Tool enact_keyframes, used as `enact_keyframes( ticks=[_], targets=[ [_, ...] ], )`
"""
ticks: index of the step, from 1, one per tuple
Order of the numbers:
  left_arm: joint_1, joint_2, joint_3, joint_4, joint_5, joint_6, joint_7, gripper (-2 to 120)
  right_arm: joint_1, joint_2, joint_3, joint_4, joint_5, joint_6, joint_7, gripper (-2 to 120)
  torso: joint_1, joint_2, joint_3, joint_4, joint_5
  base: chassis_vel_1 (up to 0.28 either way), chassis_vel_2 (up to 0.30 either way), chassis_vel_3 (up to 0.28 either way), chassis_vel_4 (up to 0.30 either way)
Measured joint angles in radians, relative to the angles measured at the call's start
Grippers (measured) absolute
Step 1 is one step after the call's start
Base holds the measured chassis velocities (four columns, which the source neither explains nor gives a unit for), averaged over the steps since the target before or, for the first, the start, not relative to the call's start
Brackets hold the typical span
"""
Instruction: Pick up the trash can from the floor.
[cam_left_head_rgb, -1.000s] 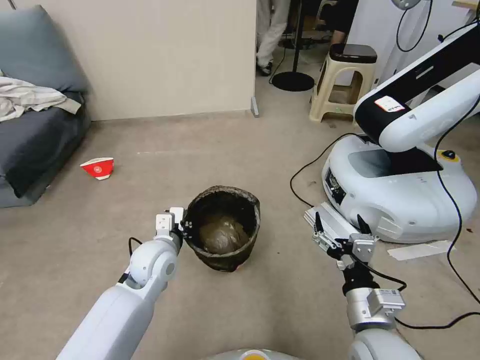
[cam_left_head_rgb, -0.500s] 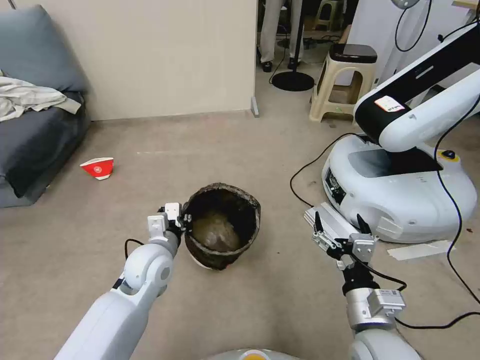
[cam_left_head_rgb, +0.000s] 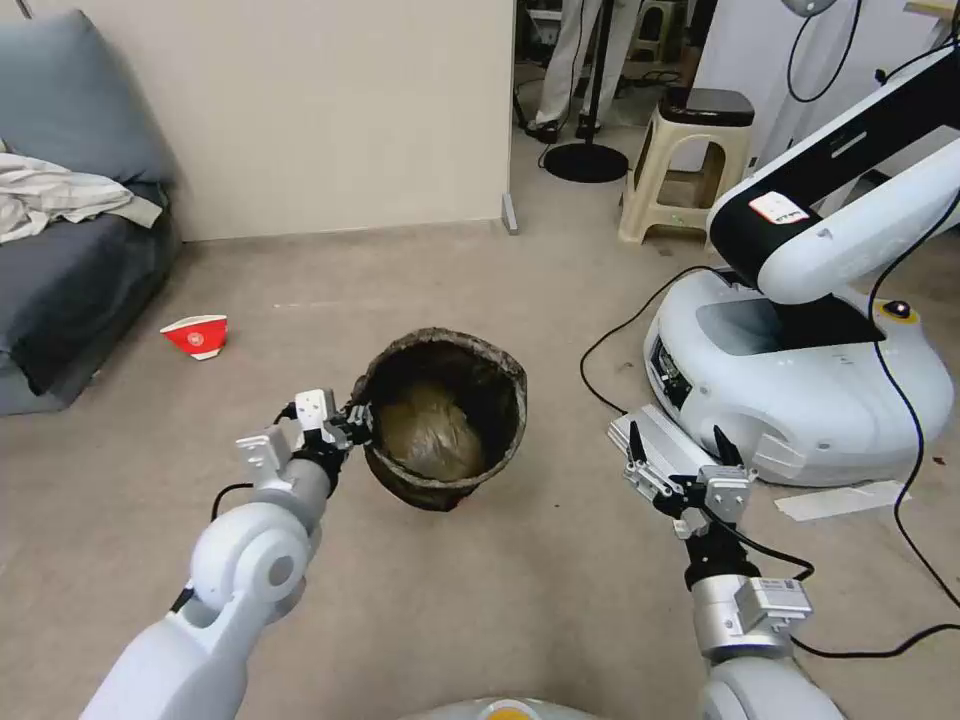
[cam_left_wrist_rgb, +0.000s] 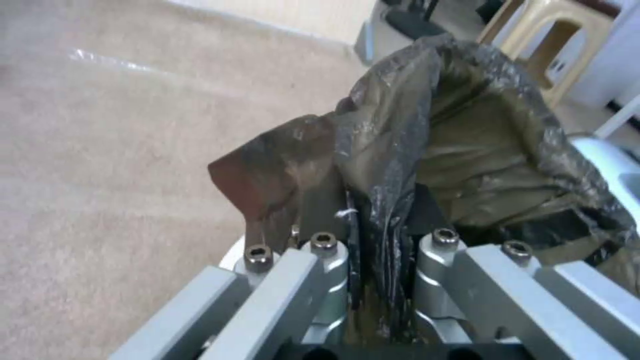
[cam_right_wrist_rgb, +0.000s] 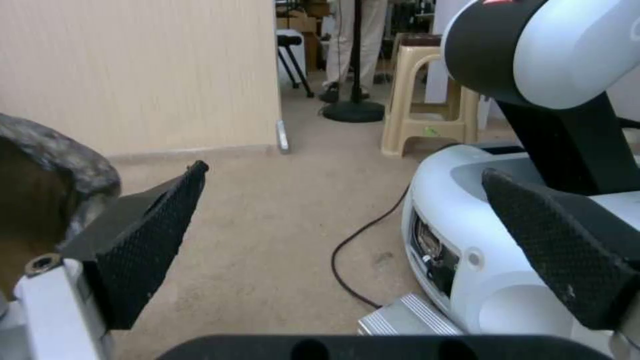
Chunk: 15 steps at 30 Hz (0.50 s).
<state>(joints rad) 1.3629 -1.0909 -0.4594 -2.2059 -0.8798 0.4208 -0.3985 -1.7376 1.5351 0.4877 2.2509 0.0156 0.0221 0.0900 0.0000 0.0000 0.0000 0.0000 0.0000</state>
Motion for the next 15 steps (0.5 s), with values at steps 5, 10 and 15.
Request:
enact_keyframes(
  ticks=[5, 10, 15],
  targets=[
    [0.034, 0.003, -0.051, -0.041, -0.020, 0.000, 0.011, 6, 0.002, 0.000, -0.001, 0.000, 0.000, 0.000, 0.000, 100, 0.000, 0.000, 0.000, 0.0000, 0.0000, 0.000, 0.000, 0.000, 0.000],
    [0.088, 0.007, -0.130, -0.089, -0.059, 0.002, 0.034, 6, 0.003, 0.000, -0.001, 0.001, -0.001, 0.000, 0.000, 100, 0.000, 0.000, 0.000, 0.0000, 0.0000, 0.000, 0.000, 0.000, 0.000],
    [0.115, 0.004, -0.167, -0.123, -0.076, 0.002, 0.038, 6, 0.003, 0.001, -0.001, 0.003, -0.002, 0.000, 0.000, 100, 0.000, 0.000, 0.000, -0.0001, 0.0000, 0.000, 0.000, 0.000, 0.000]
  ],
)
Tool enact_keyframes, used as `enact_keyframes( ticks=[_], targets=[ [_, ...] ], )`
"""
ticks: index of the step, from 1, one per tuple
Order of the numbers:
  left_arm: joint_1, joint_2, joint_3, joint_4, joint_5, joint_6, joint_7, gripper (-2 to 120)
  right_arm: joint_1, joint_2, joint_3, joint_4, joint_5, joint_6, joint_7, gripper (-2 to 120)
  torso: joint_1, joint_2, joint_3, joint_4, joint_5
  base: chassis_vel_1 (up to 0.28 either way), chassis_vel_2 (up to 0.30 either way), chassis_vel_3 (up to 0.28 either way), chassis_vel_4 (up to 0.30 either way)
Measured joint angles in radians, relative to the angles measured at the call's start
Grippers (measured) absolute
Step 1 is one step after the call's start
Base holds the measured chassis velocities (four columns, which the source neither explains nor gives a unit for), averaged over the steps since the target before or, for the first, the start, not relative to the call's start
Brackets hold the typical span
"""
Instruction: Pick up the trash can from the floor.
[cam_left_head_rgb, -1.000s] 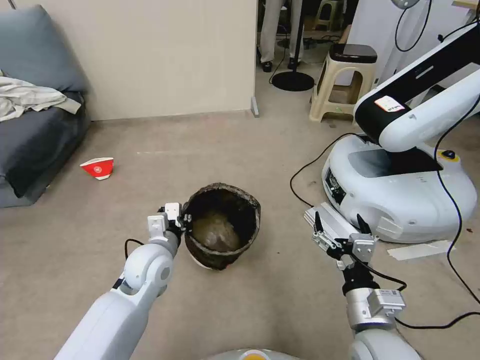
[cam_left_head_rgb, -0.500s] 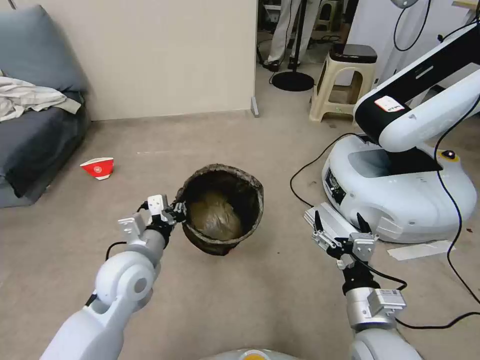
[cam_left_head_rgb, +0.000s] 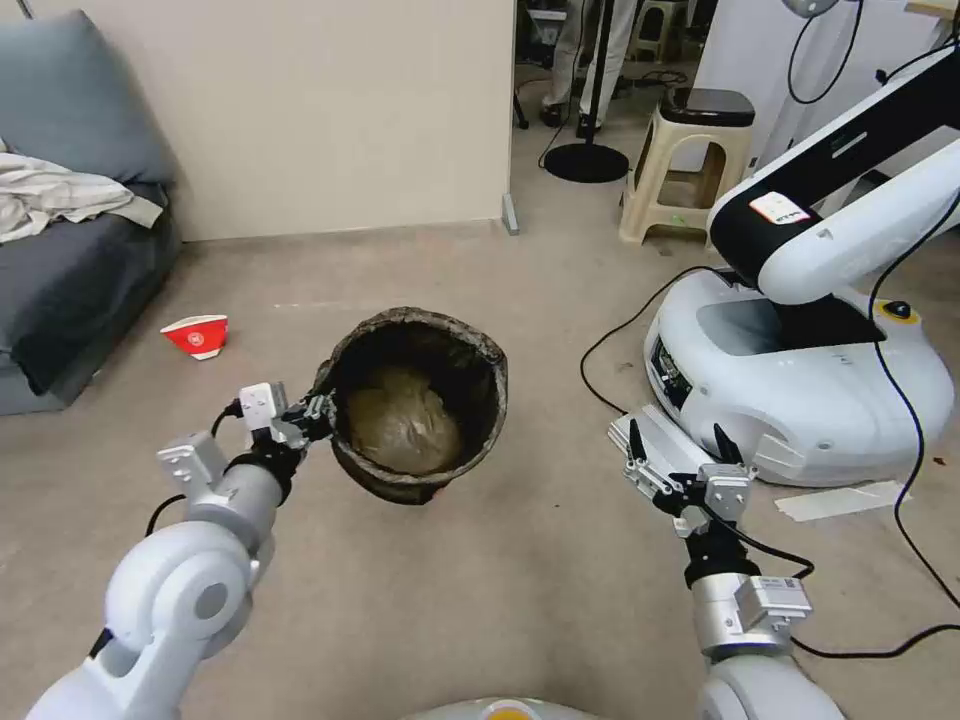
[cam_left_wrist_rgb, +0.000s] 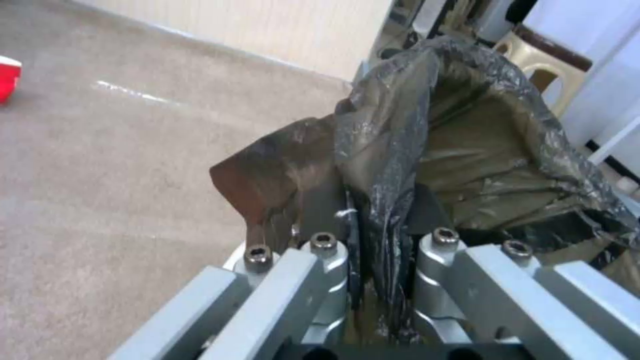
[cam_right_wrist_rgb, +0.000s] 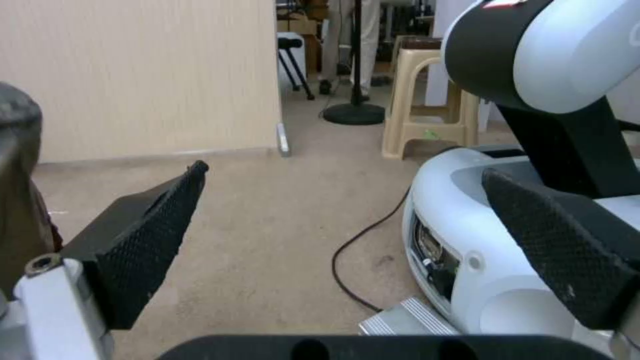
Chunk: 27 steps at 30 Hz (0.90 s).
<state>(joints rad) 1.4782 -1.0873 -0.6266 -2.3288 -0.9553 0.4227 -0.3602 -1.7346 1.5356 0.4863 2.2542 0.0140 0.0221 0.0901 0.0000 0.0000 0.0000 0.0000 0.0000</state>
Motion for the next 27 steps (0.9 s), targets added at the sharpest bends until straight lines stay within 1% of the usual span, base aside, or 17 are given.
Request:
enact_keyframes(
  ticks=[6, 27],
  targets=[
    [0.021, -0.008, -0.014, -0.019, 0.001, 0.000, 0.000, 6, 0.002, 0.001, -0.002, 0.003, 0.000, 0.000, 0.000, 100, 0.000, 0.000, 0.000, 0.0001, -0.0001, 0.000, 0.000, 0.000, 0.000],
    [0.046, -0.017, -0.025, -0.045, 0.006, 0.001, 0.010, 6, 0.003, 0.002, -0.002, 0.009, 0.000, 0.000, 0.000, 100, 0.000, 0.000, 0.000, 0.0000, 0.0000, 0.000, 0.000, 0.000, 0.000]
  ],
)
